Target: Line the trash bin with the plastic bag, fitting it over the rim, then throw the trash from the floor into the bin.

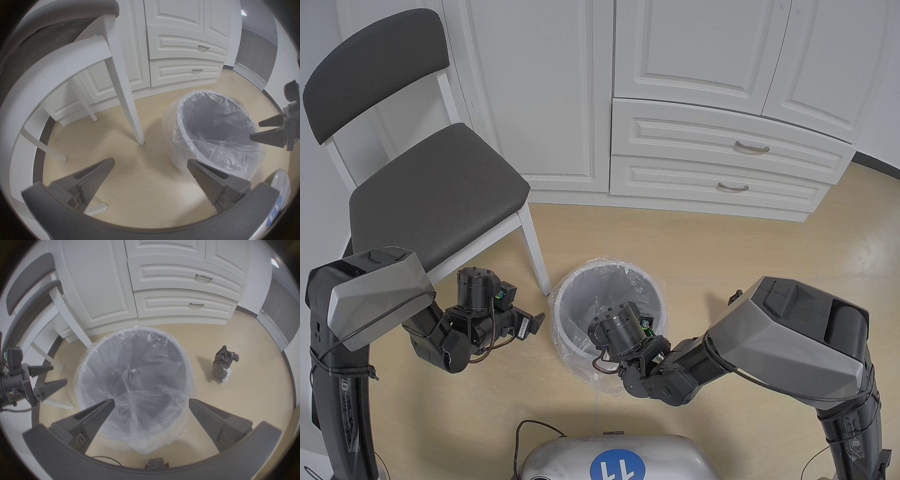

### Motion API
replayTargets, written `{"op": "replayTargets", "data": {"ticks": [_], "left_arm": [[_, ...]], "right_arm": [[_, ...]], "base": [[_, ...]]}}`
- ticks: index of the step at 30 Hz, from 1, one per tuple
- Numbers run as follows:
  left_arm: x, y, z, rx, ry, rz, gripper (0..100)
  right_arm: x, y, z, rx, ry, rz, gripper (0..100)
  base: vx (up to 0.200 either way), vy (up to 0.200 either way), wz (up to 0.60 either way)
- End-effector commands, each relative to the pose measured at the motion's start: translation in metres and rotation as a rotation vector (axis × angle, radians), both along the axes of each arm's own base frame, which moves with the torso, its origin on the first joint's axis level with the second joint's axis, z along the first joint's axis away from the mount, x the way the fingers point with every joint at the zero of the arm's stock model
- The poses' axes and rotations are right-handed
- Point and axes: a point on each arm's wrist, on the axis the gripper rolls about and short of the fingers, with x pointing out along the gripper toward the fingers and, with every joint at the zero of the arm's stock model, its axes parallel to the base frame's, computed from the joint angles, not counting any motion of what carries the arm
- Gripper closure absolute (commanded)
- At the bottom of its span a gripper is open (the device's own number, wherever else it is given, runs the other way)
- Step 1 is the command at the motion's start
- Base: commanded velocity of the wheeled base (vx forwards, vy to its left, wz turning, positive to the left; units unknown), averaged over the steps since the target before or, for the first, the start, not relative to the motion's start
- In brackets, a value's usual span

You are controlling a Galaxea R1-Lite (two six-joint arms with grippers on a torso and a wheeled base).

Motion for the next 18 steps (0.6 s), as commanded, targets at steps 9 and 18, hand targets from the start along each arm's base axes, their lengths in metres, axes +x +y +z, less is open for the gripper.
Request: {"op": "replayTargets", "data": {"ticks": [9,18], "left_arm": [[-0.005,-0.003,0.015,-0.011,-0.032,-0.011,0],[-0.009,-0.008,0.019,-0.019,-0.058,-0.027,0]], "right_arm": [[0.000,0.025,-0.048,0.050,-0.065,0.039,0],[-0.015,0.043,-0.051,0.080,-0.101,0.075,0]], "base": [[0.000,0.000,0.00],[0.000,0.000,0.00]]}}
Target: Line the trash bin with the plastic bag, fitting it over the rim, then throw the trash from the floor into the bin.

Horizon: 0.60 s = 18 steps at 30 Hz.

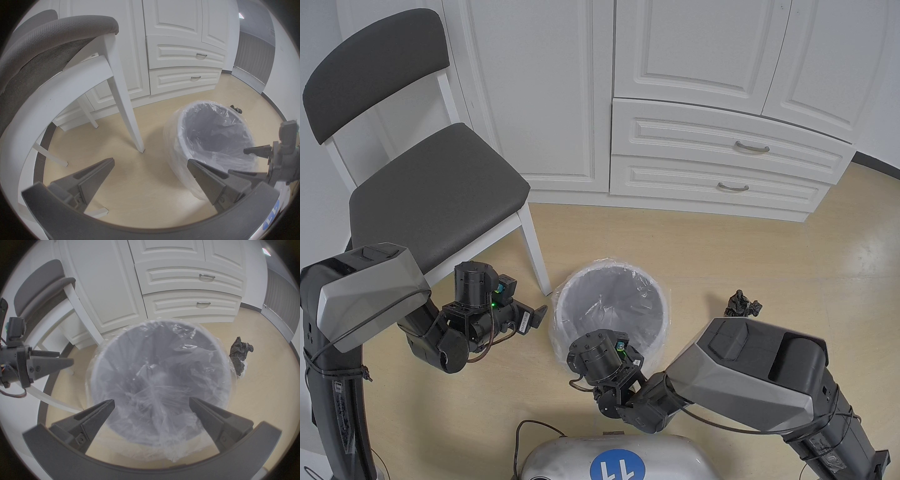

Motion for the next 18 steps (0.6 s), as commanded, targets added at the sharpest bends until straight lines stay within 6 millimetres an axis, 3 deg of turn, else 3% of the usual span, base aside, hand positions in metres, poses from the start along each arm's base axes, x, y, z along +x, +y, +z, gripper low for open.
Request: {"op": "replayTargets", "data": {"ticks": [1,11,18], "left_arm": [[-0.003,-0.004,0.002,0.000,-0.004,-0.012,0],[-0.007,-0.011,0.003,-0.003,-0.019,-0.026,0],[-0.015,-0.008,0.017,-0.013,-0.038,-0.033,0]], "right_arm": [[-0.009,0.007,-0.009,-0.002,-0.001,0.025,0],[-0.008,0.005,0.002,0.021,-0.024,0.020,0],[-0.010,-0.016,0.054,0.025,-0.069,0.012,0]], "base": [[0.000,0.000,0.00],[0.000,0.000,0.00],[0.000,0.000,0.00]]}}
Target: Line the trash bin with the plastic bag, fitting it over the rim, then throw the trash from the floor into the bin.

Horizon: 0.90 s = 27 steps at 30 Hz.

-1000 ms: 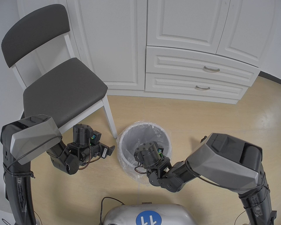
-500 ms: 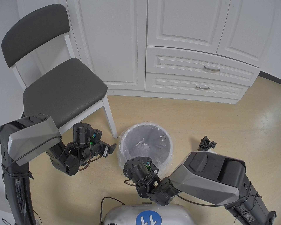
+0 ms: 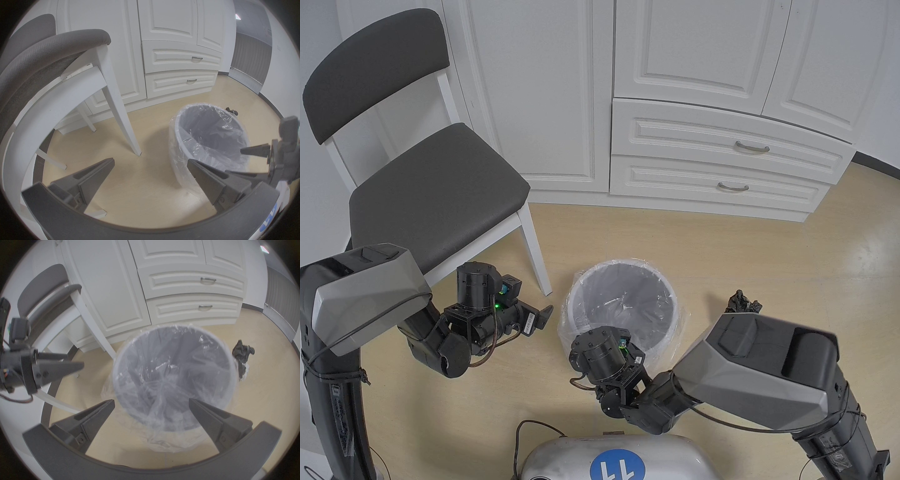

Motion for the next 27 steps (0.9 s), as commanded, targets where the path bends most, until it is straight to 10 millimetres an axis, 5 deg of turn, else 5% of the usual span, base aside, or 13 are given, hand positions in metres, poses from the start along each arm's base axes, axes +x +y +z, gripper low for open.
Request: {"op": "replayTargets", "data": {"ticks": [1,3,4,10,18,20,27], "left_arm": [[-0.008,0.002,0.015,-0.009,-0.021,-0.007,0],[-0.008,0.002,0.015,-0.009,-0.021,-0.007,0],[-0.015,-0.002,0.018,-0.010,-0.022,-0.024,0],[-0.030,-0.008,0.030,-0.014,-0.034,-0.056,0],[-0.076,-0.012,0.080,-0.082,-0.114,-0.187,0],[-0.088,-0.007,0.096,-0.102,-0.152,-0.199,0],[-0.076,0.001,0.115,-0.139,-0.218,-0.189,0]], "right_arm": [[-0.006,-0.019,0.053,0.006,-0.048,0.000,0],[-0.006,-0.019,0.053,0.006,-0.048,0.000,0],[-0.014,-0.037,0.078,-0.030,-0.061,0.007,0],[-0.029,-0.070,0.115,-0.116,-0.095,0.022,0],[-0.074,-0.140,0.163,-0.283,-0.141,0.047,0],[-0.096,-0.165,0.196,-0.284,-0.220,0.042,0],[-0.137,-0.211,0.230,-0.376,-0.334,0.032,0]], "base": [[0.000,0.000,0.00],[0.000,0.000,0.00],[0.000,0.000,0.00],[0.000,0.000,0.00],[0.000,0.000,0.00],[0.000,0.000,0.00],[0.000,0.000,0.00]]}}
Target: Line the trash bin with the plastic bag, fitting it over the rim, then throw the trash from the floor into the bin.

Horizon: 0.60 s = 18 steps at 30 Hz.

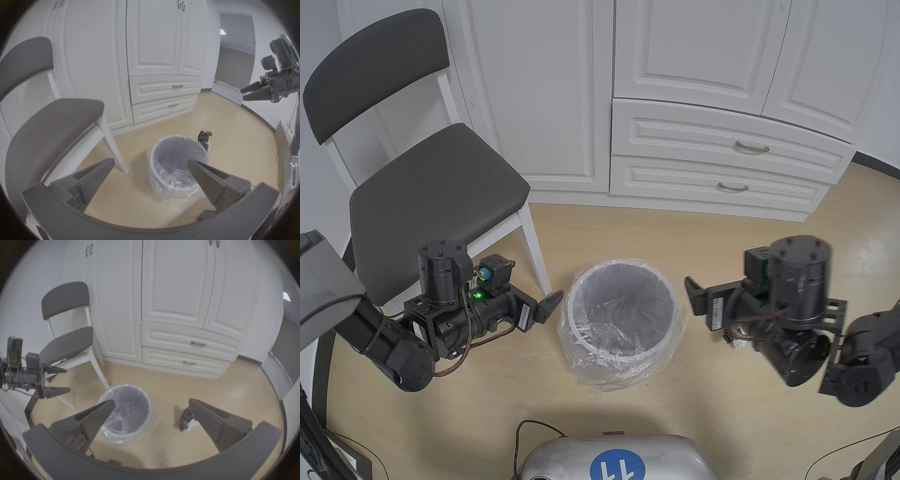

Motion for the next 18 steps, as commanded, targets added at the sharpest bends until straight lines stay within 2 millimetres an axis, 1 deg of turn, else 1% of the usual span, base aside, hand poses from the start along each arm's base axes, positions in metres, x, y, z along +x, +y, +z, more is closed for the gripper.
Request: {"op": "replayTargets", "data": {"ticks": [1,3,7,8,9,12,13,14,16,17,18], "left_arm": [[-0.007,0.012,0.041,-0.077,-0.108,-0.025,0],[-0.011,0.018,0.048,-0.092,-0.125,-0.024,0],[-0.032,0.034,0.075,-0.120,-0.190,-0.005,0],[-0.038,0.037,0.079,-0.124,-0.198,0.000,0],[-0.039,0.038,0.081,-0.125,-0.201,0.000,0],[-0.055,0.044,0.094,-0.150,-0.230,0.011,0],[-0.056,0.045,0.096,-0.154,-0.234,0.013,0],[-0.060,0.047,0.102,-0.173,-0.248,0.015,0],[-0.064,0.048,0.109,-0.190,-0.267,0.013,0],[-0.064,0.048,0.109,-0.191,-0.270,0.013,0],[-0.067,0.047,0.113,-0.197,-0.282,0.008,0]], "right_arm": [[-0.052,-0.060,0.044,-0.046,-0.143,-0.008,0],[-0.057,-0.069,0.045,-0.077,-0.150,-0.020,0],[-0.052,-0.095,0.047,-0.134,-0.164,-0.113,0],[-0.052,-0.102,0.049,-0.148,-0.170,-0.124,0],[-0.052,-0.102,0.049,-0.148,-0.173,-0.124,0],[-0.065,-0.115,0.053,-0.190,-0.206,-0.094,0],[-0.068,-0.116,0.054,-0.194,-0.212,-0.090,0],[-0.076,-0.121,0.055,-0.215,-0.231,-0.079,0],[-0.087,-0.127,0.059,-0.241,-0.264,-0.072,0],[-0.088,-0.128,0.059,-0.244,-0.266,-0.074,0],[-0.098,-0.133,0.064,-0.255,-0.302,-0.074,0]], "base": [[0.000,0.000,0.00],[0.000,0.000,0.00],[0.000,0.000,0.00],[0.000,0.000,0.00],[0.000,0.000,0.00],[0.000,0.000,0.00],[0.000,0.000,0.00],[0.000,0.000,0.00],[0.000,0.000,0.00],[0.000,0.000,0.00],[0.000,0.000,0.00]]}}
